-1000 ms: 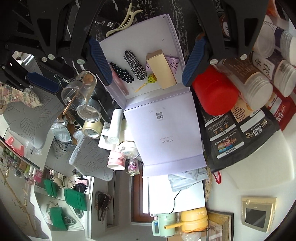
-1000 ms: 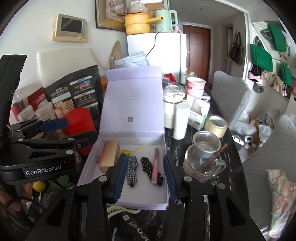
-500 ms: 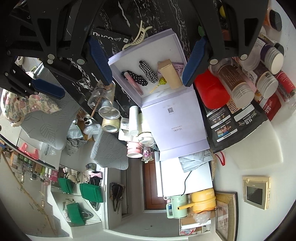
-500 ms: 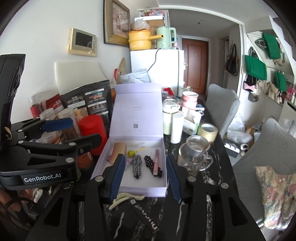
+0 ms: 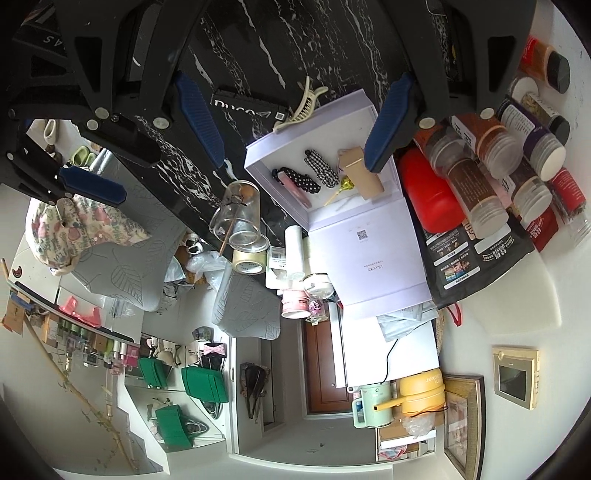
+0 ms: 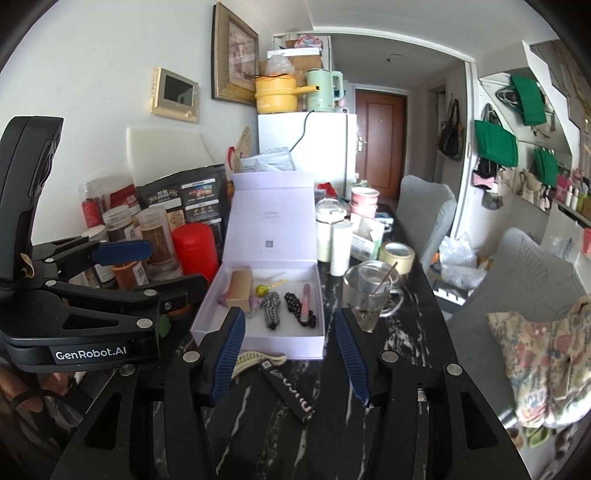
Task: Organize rigid objects
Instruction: 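Withdraw both grippers from the white box back over the table, then move the left gripper to the black Duco box and close on it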
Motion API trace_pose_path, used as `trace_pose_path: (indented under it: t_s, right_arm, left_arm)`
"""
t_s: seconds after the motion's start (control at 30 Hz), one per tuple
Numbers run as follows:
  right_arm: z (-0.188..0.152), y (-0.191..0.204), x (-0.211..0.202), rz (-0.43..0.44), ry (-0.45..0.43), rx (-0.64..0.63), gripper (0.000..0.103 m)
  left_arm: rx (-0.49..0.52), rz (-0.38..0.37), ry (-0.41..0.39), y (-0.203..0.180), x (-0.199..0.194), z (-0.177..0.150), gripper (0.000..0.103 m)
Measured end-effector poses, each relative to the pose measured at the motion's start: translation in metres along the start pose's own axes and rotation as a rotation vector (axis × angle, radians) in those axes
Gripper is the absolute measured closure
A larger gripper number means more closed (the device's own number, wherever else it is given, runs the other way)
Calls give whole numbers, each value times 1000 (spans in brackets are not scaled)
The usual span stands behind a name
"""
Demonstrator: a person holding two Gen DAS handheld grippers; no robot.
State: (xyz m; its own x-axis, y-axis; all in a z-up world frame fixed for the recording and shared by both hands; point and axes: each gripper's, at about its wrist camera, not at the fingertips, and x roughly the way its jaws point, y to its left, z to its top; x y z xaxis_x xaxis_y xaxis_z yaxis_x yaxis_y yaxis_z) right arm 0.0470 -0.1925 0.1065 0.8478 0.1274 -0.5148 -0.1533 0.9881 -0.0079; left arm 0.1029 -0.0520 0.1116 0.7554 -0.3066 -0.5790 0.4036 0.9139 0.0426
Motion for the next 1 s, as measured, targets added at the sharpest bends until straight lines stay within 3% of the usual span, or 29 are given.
trace_pose_path:
  t_s: [0.53, 1.0]
  right_arm:
    - [-51, -7, 8, -5, 75, 56, 52]
    - [-100, -46, 44, -56, 190, 128, 52]
  left_arm:
    - [-33, -35, 78, -3, 23, -49, 25]
    - [-122, -20, 222, -15, 100, -75, 25]
